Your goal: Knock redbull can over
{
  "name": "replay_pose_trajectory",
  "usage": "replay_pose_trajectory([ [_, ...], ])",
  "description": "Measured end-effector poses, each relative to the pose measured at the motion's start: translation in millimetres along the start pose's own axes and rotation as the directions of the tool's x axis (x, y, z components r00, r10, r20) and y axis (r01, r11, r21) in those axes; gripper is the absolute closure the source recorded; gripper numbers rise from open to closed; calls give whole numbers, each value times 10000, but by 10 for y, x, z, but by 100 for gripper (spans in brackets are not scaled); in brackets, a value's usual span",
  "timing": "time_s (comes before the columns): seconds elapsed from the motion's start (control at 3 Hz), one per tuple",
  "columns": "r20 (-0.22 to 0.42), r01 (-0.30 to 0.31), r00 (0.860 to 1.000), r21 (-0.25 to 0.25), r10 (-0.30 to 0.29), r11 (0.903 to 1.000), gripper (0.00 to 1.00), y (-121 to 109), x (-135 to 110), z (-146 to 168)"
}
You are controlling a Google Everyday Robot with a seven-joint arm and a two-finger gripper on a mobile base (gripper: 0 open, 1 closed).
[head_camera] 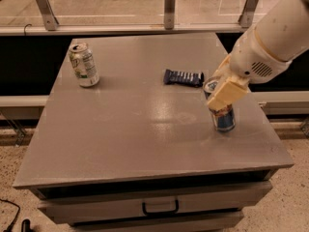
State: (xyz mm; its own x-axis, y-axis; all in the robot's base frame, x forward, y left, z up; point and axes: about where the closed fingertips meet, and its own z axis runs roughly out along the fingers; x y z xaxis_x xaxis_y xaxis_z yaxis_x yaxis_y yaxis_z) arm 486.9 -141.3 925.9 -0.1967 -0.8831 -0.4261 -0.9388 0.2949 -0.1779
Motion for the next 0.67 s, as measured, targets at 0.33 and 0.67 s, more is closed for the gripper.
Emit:
replay_pose_trajectory([
  [0.33,-1334,418,9899,-535,-486,9977,100,-75,22,159],
  [0.67,-2271,838,9687,-809,-1002,9932,100,-111,-11,240],
])
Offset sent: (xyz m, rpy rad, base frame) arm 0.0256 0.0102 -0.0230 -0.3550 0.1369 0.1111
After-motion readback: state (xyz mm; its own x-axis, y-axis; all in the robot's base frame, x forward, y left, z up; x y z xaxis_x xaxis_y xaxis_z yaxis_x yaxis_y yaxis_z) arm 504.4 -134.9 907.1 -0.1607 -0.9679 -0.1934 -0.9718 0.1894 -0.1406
